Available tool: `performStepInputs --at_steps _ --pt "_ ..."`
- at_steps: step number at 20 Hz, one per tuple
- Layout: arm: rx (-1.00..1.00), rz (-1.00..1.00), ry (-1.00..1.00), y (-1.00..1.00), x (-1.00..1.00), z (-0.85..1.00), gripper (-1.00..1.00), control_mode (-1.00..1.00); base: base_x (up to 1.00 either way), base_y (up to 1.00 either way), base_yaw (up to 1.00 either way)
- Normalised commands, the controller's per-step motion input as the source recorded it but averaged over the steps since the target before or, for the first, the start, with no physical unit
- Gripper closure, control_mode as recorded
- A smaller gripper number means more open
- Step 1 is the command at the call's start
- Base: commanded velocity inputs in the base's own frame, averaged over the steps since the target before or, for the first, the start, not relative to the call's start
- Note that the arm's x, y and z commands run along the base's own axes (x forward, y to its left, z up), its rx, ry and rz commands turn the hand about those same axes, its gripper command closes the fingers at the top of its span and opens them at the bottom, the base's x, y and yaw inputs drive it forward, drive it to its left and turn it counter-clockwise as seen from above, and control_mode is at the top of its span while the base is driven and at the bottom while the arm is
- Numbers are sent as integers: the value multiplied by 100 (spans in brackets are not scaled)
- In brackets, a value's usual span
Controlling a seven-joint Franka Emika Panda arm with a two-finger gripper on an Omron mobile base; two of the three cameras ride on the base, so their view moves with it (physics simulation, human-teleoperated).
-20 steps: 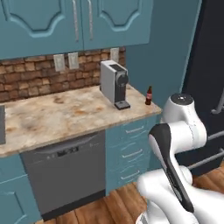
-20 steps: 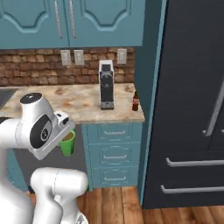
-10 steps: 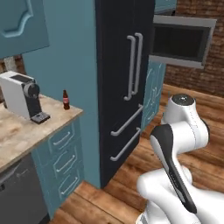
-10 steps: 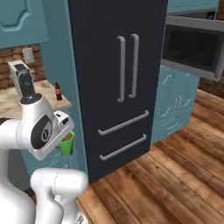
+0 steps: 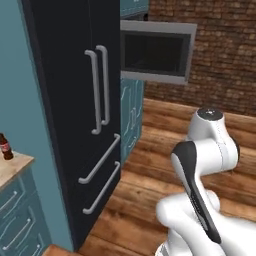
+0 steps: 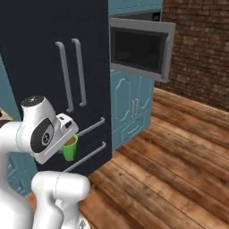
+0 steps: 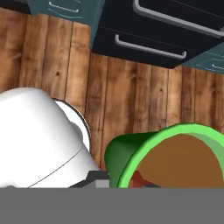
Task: Place the microwavable item in the microwave. Then, close the microwave door and press the start button.
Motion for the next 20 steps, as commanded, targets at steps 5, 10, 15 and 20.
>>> performStepInputs --at_steps 5,10,15,20 --pt "0 0 0 0 0 0 100 100 100 -99 0" --pt "0 0 0 0 0 0 100 100 100 -100 8" --pt "0 0 0 0 0 0 100 100 91 -100 17" --pt "0 0 0 0 0 0 100 100 29 -100 21"
